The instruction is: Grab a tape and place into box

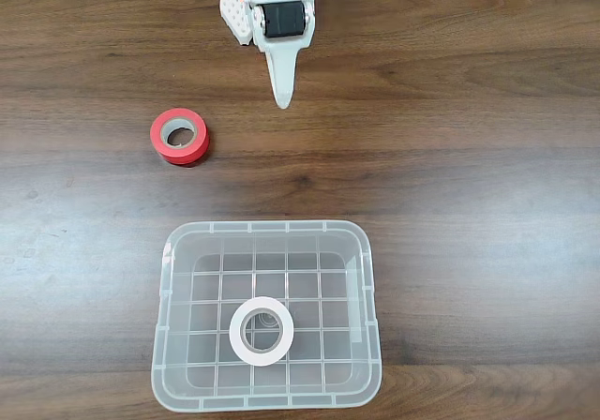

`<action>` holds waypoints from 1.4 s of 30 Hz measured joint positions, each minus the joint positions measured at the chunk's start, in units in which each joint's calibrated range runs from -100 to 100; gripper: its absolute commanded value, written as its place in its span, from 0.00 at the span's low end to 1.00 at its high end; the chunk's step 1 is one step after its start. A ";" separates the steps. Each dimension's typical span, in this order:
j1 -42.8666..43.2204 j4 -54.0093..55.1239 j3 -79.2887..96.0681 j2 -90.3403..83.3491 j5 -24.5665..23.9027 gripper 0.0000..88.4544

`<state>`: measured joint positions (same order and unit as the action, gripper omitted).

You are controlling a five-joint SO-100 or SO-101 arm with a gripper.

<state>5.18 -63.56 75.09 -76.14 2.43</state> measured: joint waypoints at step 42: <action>-1.20 0.68 23.83 -22.10 -2.66 0.02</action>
<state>3.98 -62.88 98.92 -98.24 -0.23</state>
